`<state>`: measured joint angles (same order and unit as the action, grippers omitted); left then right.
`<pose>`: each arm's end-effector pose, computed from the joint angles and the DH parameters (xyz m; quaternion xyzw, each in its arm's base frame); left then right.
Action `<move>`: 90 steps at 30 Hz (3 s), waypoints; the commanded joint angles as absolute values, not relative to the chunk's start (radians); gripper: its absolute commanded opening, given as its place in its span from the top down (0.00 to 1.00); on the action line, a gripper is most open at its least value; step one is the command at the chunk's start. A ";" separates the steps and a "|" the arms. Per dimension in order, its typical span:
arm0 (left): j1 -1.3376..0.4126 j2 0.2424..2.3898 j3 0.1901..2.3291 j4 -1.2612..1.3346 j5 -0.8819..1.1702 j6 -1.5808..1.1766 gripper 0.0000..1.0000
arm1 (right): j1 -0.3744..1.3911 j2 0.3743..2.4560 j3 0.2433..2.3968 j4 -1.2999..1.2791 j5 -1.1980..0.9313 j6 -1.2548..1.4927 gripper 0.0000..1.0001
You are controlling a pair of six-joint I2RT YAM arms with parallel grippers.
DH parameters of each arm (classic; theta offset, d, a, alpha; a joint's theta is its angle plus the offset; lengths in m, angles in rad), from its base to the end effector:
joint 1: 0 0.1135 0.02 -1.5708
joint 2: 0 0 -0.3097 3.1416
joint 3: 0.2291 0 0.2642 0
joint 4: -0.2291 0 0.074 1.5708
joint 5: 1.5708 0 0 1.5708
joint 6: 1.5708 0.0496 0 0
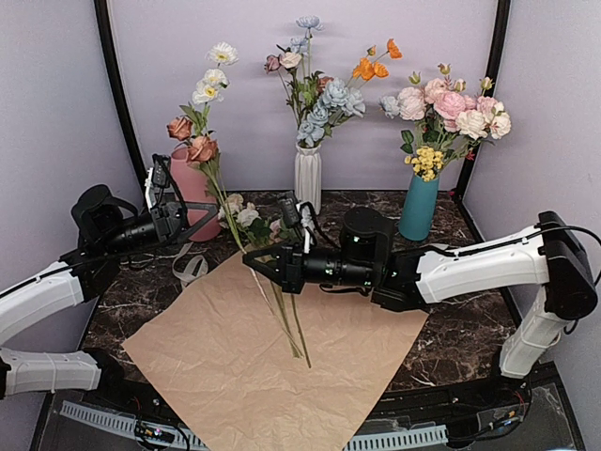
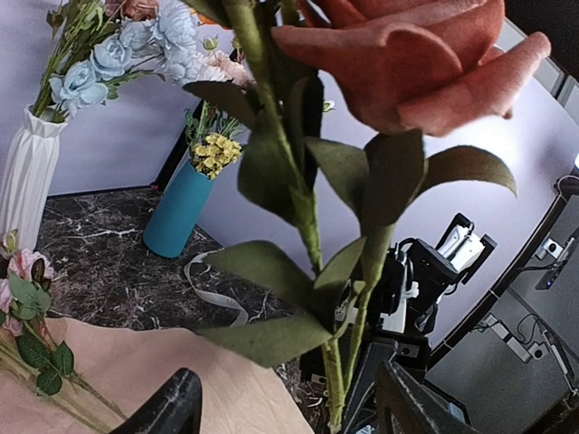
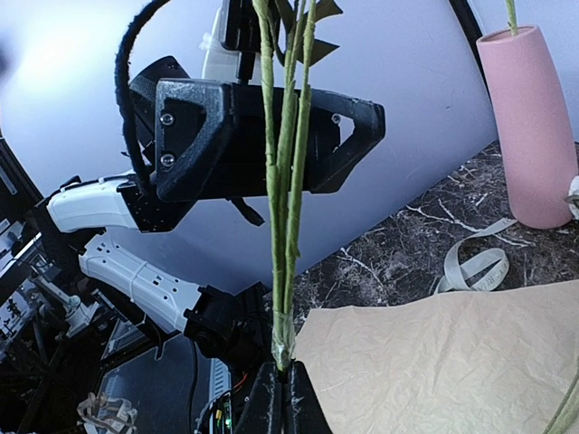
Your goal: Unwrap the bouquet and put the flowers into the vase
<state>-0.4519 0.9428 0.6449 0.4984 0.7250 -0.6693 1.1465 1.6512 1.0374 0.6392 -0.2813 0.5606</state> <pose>0.1750 -0.1215 0.3681 0.2088 0.6180 -0.5750 0.4939 0.1568 0.3806 0.3261 -0.2957 0.6327 0.5986 0.3923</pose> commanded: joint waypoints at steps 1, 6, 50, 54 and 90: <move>-0.469 0.943 0.627 0.591 0.745 -0.682 0.32 | 1.164 1.678 1.076 0.689 -0.306 0.570 1.00; -0.481 0.949 0.610 0.640 0.771 -0.688 0.37 | 1.167 1.680 1.080 0.689 -0.305 0.571 1.00; -0.500 1.126 1.418 -0.206 -0.234 0.004 1.00 | 0.809 1.396 0.903 0.339 -0.225 0.253 0.01; -0.497 1.187 1.587 -0.202 -0.382 0.122 1.00 | 0.788 1.417 0.904 0.333 -0.239 0.241 0.01; -0.288 1.652 2.006 -0.207 -0.284 0.108 1.00 | 0.749 1.489 0.864 0.362 -0.308 0.272 0.01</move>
<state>-0.3042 1.6566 2.0201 -0.2073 -0.2874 0.1230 0.7570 1.4803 0.8803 0.3279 -0.2916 0.2646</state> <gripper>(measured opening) 0.032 0.989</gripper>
